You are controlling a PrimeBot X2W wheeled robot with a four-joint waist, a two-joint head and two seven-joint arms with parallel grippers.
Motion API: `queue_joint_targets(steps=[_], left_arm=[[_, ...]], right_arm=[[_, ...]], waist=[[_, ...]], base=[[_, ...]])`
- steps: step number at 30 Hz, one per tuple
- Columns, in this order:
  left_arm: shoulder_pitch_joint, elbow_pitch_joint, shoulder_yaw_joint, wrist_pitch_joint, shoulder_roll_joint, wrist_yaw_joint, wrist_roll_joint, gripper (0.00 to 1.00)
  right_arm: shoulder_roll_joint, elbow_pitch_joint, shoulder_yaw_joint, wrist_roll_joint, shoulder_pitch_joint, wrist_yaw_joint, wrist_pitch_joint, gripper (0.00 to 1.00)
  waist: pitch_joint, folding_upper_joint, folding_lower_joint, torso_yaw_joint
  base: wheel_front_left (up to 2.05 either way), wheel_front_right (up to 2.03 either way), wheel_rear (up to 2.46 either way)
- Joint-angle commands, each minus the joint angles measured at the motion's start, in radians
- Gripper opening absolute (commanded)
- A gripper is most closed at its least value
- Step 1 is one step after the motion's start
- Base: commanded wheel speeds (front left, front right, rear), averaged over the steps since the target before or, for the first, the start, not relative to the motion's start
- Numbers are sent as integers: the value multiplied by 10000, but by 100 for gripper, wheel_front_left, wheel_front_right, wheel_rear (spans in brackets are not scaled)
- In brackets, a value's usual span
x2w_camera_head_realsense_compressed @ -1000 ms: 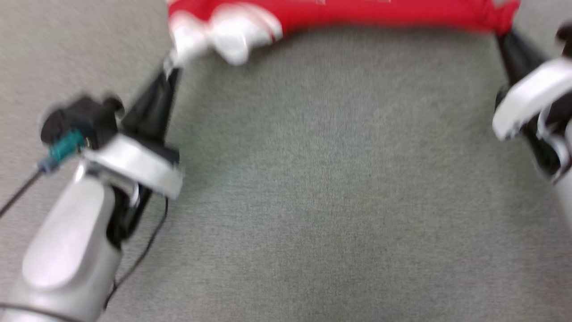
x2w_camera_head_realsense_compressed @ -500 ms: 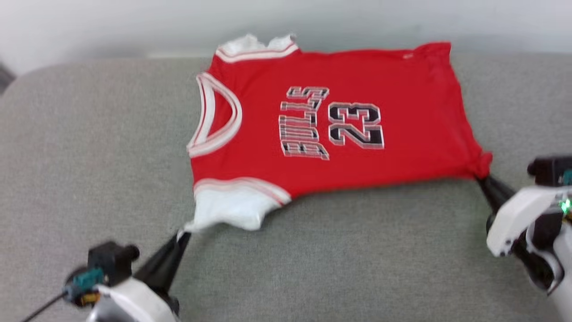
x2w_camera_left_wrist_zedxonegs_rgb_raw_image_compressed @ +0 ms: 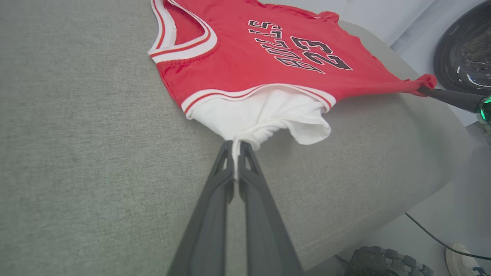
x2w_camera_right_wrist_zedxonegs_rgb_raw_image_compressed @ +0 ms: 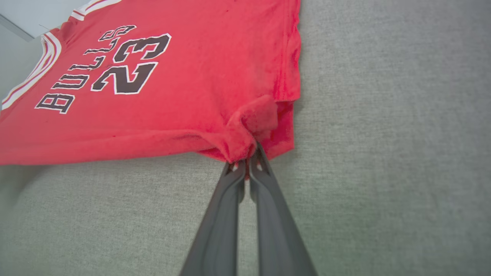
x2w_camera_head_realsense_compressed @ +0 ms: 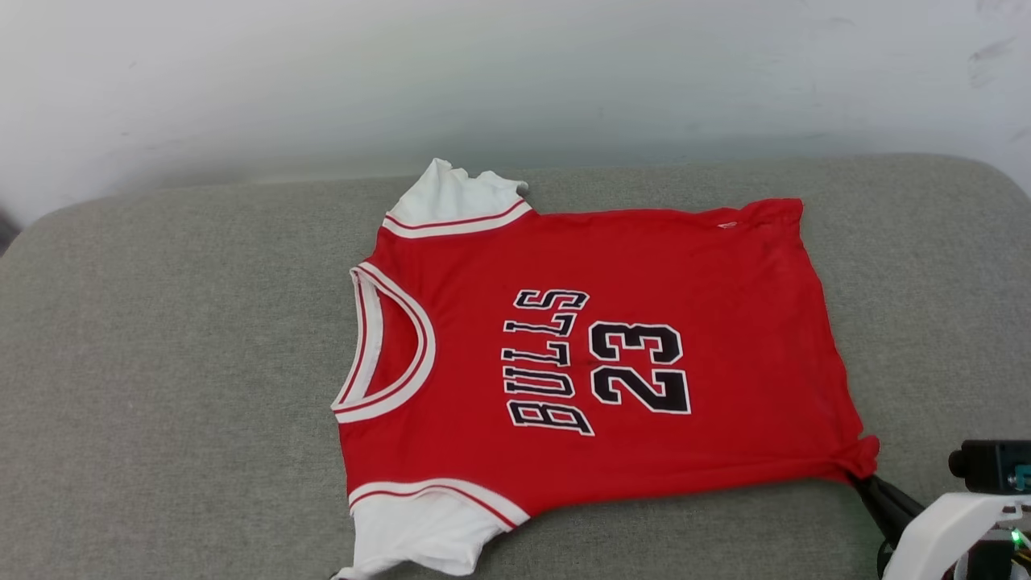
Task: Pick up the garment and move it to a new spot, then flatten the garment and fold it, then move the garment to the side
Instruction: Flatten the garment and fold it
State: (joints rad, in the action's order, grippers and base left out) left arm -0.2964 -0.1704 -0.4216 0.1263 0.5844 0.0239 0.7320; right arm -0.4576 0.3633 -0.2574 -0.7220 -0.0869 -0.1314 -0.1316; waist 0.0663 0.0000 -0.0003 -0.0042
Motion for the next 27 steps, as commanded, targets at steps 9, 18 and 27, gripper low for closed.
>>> queue_joint_targets(steps=[9, 18, 27], left_arm=[[-53, -573, 149, 290, 126, 65, -31, 0], [1838, -777, 559, 500, 49, -118, -370, 0], [4049, 84, 658, 80, -162, -309, -381, 0]], right_arm=[[579, -1473, 1258, 433, 1062, 13, -621, 0], [971, -2912, 2223, 876, 513, 11, -1914, 0], [853, -2959, 2269, 1424, -1014, 11, -2760, 0]], waist=[[108, 0, 3, -128], [1098, 0, 3, -133], [2660, 0, 3, 16]], base=[[0, 0, 0], [0, 0, 0], [0, 0, 0]])
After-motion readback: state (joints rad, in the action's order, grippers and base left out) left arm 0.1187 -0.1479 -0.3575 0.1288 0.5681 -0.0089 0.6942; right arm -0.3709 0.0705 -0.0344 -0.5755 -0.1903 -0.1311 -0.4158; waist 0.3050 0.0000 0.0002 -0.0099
